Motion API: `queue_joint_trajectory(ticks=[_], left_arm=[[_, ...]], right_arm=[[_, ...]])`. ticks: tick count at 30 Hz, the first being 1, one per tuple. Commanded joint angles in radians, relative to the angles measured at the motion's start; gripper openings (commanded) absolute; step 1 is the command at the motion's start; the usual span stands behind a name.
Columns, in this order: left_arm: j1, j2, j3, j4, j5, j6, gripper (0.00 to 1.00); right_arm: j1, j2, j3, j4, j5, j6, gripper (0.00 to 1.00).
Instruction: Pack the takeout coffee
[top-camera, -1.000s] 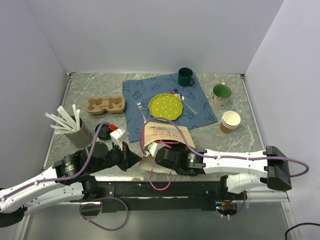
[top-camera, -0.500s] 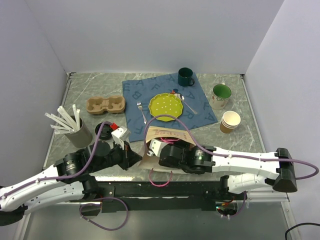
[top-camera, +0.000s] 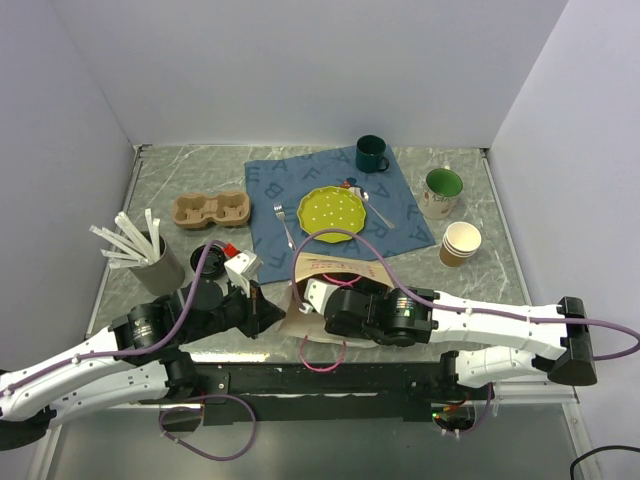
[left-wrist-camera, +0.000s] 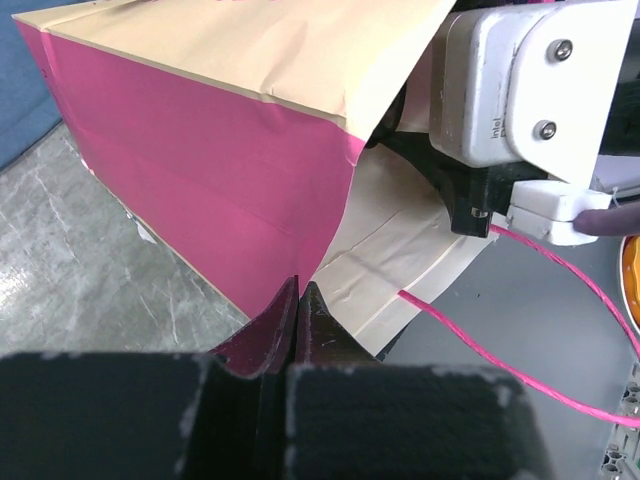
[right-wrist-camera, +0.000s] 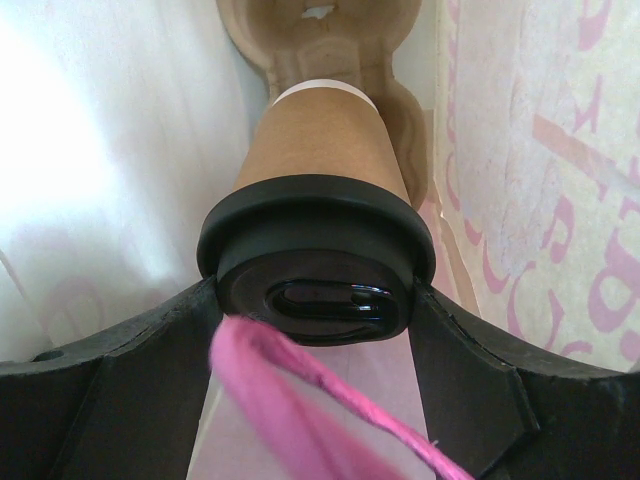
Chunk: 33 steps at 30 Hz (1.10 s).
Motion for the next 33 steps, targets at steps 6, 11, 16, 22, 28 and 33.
queue_joint_trajectory(ticks=[6, 11, 16, 22, 28, 33], left_arm=[[-0.005, -0.005, 0.001, 0.04, 0.017, 0.014, 0.01], [-0.007, -0.013, -0.002, 0.04, 0.007, 0.012, 0.01], [-0.005, -0.015, 0.002, 0.031, 0.0, 0.011, 0.01], [-0.005, -0.018, -0.002, 0.034, -0.005, 0.008, 0.01], [-0.007, -0.01, 0.001, 0.027, -0.014, 0.008, 0.01], [-0.007, -0.012, -0.007, 0.033, -0.022, 0.005, 0.01]], right_arm=[[-0.008, 0.082, -0.002, 0.026, 0.073, 0.006, 0.28], [-0.012, 0.149, 0.024, 0.061, 0.133, 0.023, 0.27], [-0.021, 0.195, 0.037, 0.074, 0.188, 0.049, 0.27], [-0.031, 0.222, 0.054, 0.064, 0.222, 0.099, 0.27], [-0.031, 0.17, 0.041, 0.051, 0.187, 0.11, 0.27], [-0.031, 0.13, 0.034, -0.007, 0.167, 0.136, 0.27]])
